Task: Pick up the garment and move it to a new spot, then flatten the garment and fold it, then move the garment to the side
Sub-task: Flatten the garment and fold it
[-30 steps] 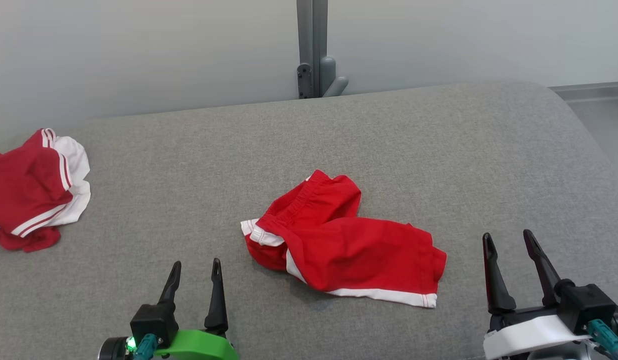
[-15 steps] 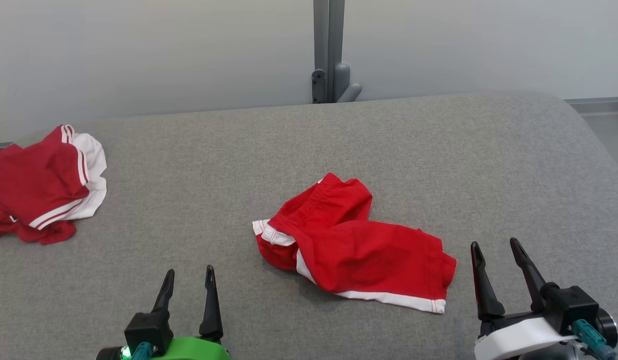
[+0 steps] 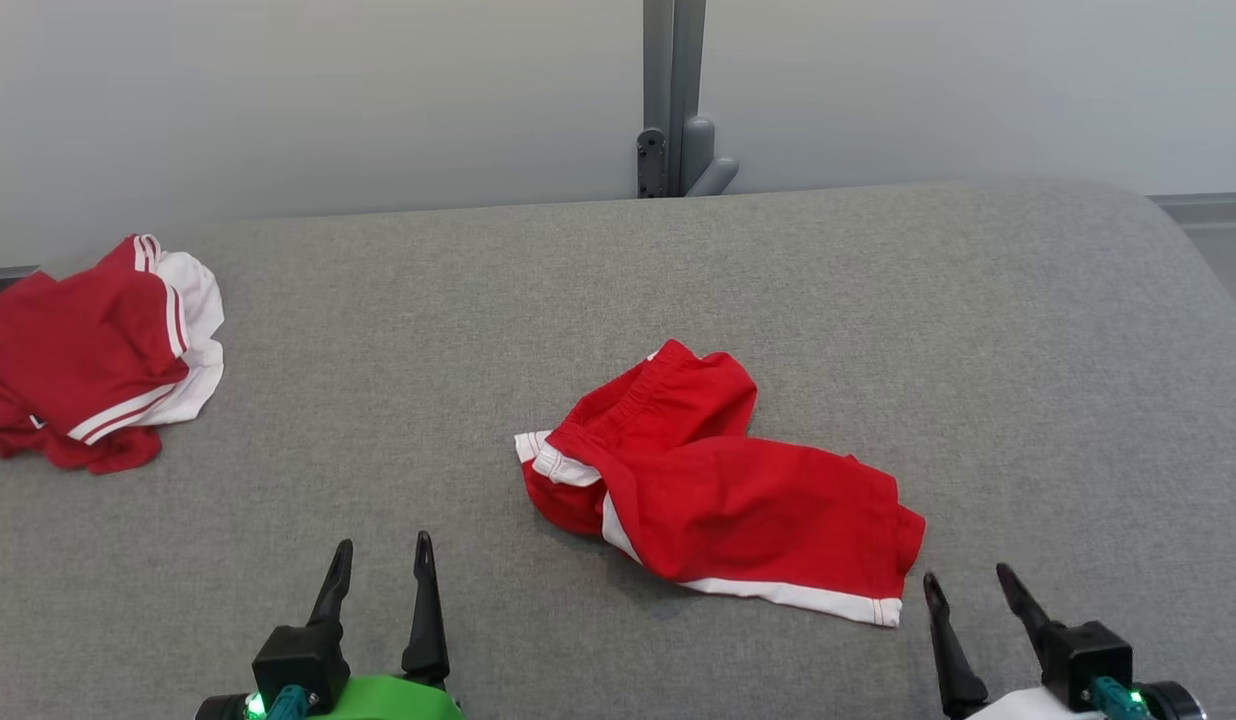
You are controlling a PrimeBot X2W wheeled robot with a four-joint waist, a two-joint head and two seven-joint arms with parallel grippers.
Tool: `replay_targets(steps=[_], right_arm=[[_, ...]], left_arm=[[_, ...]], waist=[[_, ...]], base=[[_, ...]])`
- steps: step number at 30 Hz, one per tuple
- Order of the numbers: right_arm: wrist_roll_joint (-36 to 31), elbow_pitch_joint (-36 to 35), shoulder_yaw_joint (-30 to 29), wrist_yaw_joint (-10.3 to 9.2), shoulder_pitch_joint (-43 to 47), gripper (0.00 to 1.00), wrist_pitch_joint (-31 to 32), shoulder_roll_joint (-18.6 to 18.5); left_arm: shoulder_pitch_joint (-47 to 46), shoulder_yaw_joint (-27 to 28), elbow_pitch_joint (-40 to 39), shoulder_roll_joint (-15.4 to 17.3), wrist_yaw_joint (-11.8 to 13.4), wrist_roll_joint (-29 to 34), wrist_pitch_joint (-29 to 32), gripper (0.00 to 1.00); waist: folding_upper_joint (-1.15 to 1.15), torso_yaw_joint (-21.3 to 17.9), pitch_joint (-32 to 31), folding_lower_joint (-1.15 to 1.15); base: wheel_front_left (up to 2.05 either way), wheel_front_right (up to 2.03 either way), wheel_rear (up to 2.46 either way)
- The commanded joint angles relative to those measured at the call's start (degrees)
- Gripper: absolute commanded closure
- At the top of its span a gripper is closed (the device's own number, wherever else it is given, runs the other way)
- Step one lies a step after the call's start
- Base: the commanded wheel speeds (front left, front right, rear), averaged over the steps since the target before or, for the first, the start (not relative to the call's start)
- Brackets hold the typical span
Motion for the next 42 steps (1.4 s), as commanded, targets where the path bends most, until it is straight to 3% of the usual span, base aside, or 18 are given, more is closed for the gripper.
replay_targets(steps=[1, 13, 16, 22, 25, 32, 34, 36, 42], right_arm=[[-0.5, 2.0, 0.5, -0.02, 0.1, 0.00, -0.2, -0.1], [0.9, 16.1, 5.7, -0.02, -6.2, 0.00, -0.2, -0.3], [0.8, 18.9, 6.2, -0.02, -8.1, 0.12, -0.2, -0.5], [1.3, 21.0, 6.5, -0.02, -9.6, 0.19, -0.2, -0.7], [1.8, 23.2, 7.1, -0.02, -10.5, 0.35, -0.2, -0.8], [3.7, 27.1, 8.7, -0.03, -12.9, 0.53, -0.1, -1.1], [4.5, 28.3, 9.1, -0.03, -13.5, 0.65, 0.0, -1.2], [5.4, 29.1, 9.5, -0.03, -14.0, 0.98, 0.0, -1.3], [8.2, 27.4, 8.6, -0.07, -14.1, 1.00, -0.1, -2.4]], left_arm=[[-0.3, 0.0, 0.1, 0.2, 0.0, 0.2, 0.0, 0.00], [-1.7, -0.1, 0.7, 0.2, -0.4, 1.1, 0.0, 0.00], [-2.2, 0.0, 0.8, 0.2, -0.4, 1.3, 0.0, 0.00], [-2.5, 0.4, 0.8, 0.2, -0.5, 1.5, 0.0, 0.00], [-2.6, 0.6, 0.9, 0.2, -0.5, 1.5, 0.0, 0.00], [-2.6, 0.9, 0.8, 0.2, -0.5, 1.7, 0.0, 0.00], [-2.7, 1.0, 0.8, 0.2, -0.6, 1.8, 0.0, 0.00], [-2.8, 1.0, 0.9, 0.2, -0.6, 1.9, 0.0, 0.00], [-3.1, 0.4, 0.9, 0.2, -1.2, 1.6, 0.0, 0.00]], waist=[[0.00, 0.4, 0.5, 0.00], [0.00, 2.2, 3.2, 0.00], [0.00, 2.9, 3.8, 0.00], [0.00, 3.3, 4.2, 0.00], [0.00, 3.4, 4.3, 0.00], [0.00, 2.8, 4.6, 0.00], [0.00, 2.6, 4.6, 0.00], [0.00, 2.3, 4.6, 0.00], [0.00, 1.2, 4.3, 0.00]], base=[[0.00, 0.00, 0.00], [0.00, 0.00, 0.00], [0.00, 0.00, 0.00], [0.00, 0.00, 0.00], [0.00, 0.00, 0.00], [0.00, 0.00, 0.00], [0.00, 0.00, 0.00], [0.00, 0.00, 0.00], [0.00, 0.00, 0.00]])
